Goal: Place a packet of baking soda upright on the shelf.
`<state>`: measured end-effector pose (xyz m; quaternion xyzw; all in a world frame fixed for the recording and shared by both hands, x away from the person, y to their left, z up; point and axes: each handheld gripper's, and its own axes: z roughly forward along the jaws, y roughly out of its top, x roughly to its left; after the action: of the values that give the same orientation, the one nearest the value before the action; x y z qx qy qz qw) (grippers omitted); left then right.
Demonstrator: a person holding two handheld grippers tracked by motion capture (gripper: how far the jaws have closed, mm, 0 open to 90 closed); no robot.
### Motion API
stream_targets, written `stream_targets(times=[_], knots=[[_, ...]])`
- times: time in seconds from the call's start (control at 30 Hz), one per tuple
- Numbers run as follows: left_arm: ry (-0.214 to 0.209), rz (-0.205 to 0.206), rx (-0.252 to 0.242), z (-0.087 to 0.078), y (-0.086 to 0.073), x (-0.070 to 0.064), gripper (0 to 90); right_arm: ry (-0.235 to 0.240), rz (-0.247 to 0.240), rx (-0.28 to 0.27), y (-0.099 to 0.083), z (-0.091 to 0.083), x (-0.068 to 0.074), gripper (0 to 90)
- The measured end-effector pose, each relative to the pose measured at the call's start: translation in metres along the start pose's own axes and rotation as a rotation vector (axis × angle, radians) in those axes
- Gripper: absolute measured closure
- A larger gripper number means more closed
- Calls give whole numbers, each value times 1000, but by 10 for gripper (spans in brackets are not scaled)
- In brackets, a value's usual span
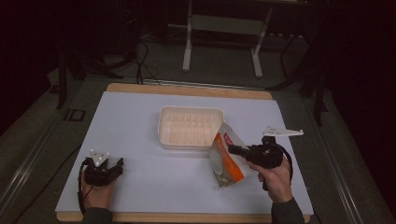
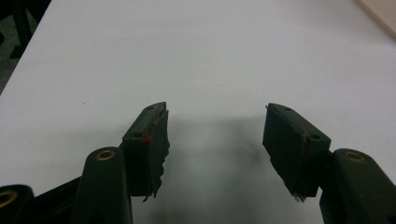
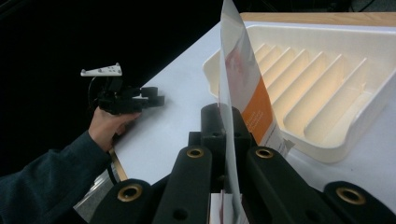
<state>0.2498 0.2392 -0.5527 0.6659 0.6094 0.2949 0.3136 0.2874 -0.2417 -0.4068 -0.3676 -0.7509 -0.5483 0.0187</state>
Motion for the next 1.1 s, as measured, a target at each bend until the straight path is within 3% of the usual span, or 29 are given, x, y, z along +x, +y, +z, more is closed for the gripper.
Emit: stream_targets(times=[1.1], knots=[[1, 1, 3, 0, 0, 0, 404, 5, -22, -51, 33, 10, 13, 900]])
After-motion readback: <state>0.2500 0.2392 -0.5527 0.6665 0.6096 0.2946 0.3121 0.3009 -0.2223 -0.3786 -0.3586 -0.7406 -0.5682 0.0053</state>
